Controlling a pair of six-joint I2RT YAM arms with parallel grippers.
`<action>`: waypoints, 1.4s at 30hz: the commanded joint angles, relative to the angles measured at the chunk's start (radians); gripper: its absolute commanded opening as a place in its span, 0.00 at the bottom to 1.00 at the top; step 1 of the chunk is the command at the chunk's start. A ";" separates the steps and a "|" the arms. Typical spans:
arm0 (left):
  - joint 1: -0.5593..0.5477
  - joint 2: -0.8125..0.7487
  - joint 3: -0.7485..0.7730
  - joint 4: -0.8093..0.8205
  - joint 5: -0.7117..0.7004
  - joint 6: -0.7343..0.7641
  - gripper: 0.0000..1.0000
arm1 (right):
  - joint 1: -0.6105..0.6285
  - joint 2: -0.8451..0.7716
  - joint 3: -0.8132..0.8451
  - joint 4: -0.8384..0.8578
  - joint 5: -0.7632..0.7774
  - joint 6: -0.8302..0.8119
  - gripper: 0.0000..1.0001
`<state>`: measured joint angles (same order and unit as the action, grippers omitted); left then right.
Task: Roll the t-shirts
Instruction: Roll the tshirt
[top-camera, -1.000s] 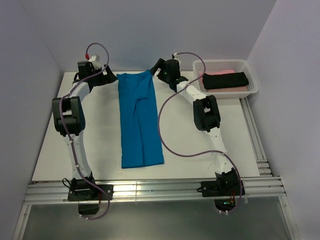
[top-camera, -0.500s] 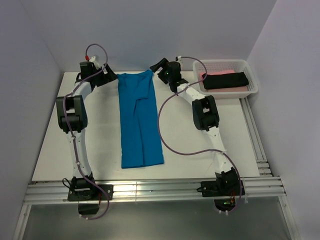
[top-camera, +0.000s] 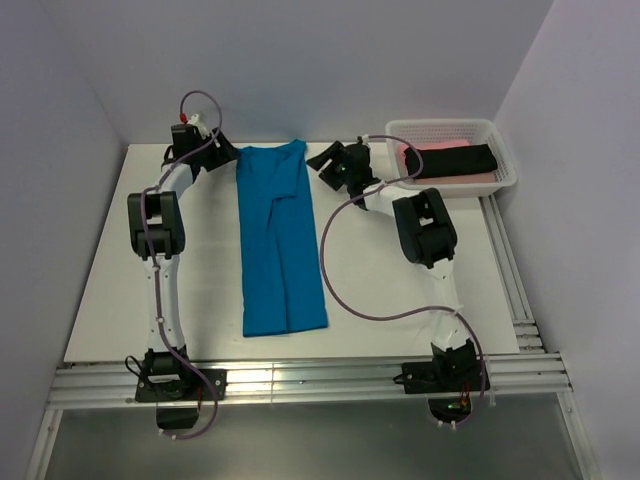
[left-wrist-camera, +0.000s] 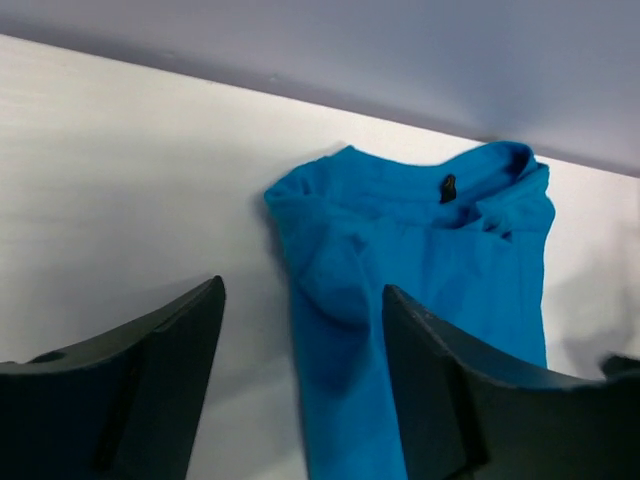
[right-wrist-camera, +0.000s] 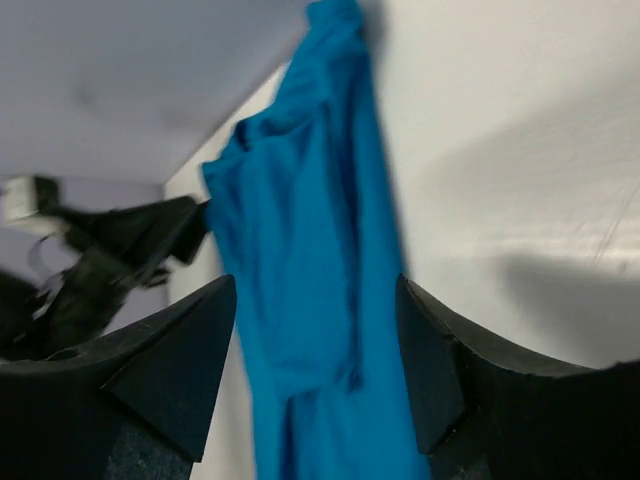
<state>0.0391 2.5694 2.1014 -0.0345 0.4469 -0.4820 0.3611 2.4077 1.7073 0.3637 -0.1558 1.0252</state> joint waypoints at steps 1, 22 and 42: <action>-0.018 0.037 0.072 0.025 0.013 -0.038 0.67 | -0.001 -0.232 -0.110 0.202 -0.014 -0.027 0.71; -0.110 0.115 0.131 0.136 0.078 -0.082 0.00 | 0.007 -0.651 -0.652 0.388 -0.033 -0.057 0.66; -0.248 0.094 0.160 0.182 -0.017 -0.144 0.00 | -0.010 -0.866 -0.782 0.160 0.003 -0.230 0.65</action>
<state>-0.1707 2.6949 2.2112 0.0952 0.4316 -0.6140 0.3592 1.6039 0.9344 0.6136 -0.1543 0.8730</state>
